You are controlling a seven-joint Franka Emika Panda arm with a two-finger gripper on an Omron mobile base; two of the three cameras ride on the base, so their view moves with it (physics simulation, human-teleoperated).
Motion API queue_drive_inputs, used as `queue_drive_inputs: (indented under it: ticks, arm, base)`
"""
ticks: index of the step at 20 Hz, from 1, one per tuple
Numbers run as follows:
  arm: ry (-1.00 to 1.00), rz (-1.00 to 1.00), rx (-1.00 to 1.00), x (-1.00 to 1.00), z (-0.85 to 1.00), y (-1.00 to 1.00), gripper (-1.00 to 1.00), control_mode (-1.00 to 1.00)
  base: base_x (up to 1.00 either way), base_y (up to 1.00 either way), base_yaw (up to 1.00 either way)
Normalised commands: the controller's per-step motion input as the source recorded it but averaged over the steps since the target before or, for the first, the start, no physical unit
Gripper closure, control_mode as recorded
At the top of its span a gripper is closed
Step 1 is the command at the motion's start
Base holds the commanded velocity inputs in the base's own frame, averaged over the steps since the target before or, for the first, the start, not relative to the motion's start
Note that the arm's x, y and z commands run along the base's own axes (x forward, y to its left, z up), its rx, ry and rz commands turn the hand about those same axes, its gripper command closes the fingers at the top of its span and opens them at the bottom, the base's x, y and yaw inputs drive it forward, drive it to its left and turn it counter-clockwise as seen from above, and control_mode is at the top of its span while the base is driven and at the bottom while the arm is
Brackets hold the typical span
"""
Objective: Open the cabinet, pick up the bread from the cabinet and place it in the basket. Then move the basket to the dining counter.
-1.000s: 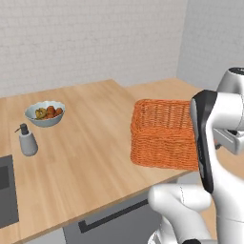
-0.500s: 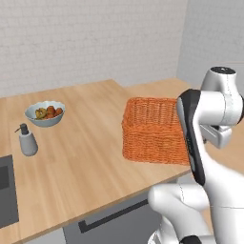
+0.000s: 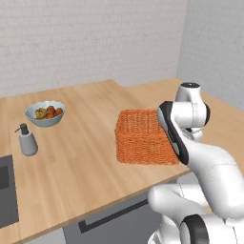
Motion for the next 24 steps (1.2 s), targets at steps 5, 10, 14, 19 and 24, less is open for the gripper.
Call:
queue_drive_inputs:
  ticks: [5,10,14,19,24]
  arm:
    - [-0.02,0.0,0.03,0.94,-0.58,0.21,1.0,-1.0]
    - [-0.01,0.0,0.01,0.86,-0.33,0.24,1.0,-1.0]
    - [0.0,0.0,0.02,0.76,-0.32,0.32,1.0,-1.0]
    - [0.0,-0.04,0.0,0.21,-0.22,0.4,-1.0,-1.0]
    - [0.0,0.0,0.0,0.0,0.0,0.05,-1.0,-1.0]
  base:
    - [0.0,0.0,0.0]
    - [0.0,0.0,0.0]
    - [0.0,0.0,0.0]
    - [0.0,0.0,0.0]
    - [0.0,0.0,0.0]
